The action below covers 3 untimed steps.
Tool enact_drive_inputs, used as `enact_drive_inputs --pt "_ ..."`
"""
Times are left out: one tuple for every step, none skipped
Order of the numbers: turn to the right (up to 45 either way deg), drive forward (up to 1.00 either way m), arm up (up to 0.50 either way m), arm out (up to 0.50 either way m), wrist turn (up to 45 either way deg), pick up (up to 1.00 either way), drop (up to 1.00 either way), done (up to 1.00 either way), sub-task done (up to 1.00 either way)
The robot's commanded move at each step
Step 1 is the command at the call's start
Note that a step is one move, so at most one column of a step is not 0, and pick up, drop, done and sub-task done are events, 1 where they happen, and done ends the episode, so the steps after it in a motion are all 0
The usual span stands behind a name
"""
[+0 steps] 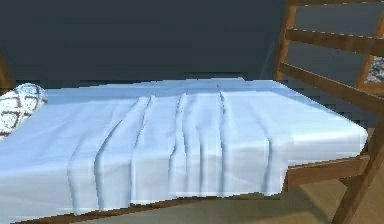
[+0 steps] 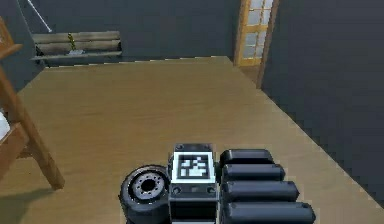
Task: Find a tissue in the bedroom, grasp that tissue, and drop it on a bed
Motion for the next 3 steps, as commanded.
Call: enact_drive_inputs --pt "-6.0 0.00 0.00 0.00 0.0 0.00 0.00 0.00 0.00" --pt "0.0 0.15 0.00 0.00 0.0 0.00 0.00 0.00 0.00" --pt "45.0 0.00 0.00 0.00 0.0 0.00 0.00 0.00 0.00"
